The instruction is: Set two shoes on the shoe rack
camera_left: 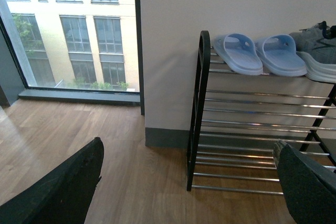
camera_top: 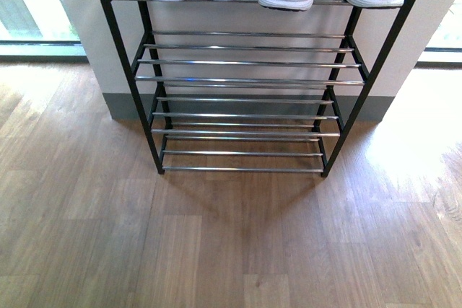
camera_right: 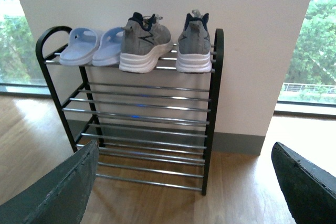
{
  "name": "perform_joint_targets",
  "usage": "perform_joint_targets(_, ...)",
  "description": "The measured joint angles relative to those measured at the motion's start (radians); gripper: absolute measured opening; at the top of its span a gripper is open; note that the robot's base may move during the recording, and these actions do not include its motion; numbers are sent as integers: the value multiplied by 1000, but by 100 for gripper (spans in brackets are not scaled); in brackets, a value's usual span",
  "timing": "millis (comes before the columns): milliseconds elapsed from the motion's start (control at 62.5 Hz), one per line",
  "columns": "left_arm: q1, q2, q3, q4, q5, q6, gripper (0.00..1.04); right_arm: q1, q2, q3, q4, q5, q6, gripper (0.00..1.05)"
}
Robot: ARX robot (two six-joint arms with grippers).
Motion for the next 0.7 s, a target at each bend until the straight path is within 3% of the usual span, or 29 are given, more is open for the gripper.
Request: perform_joint_targets(704, 0, 0, 0, 0, 0, 0, 95, 0, 0, 0, 0, -1, 0, 95)
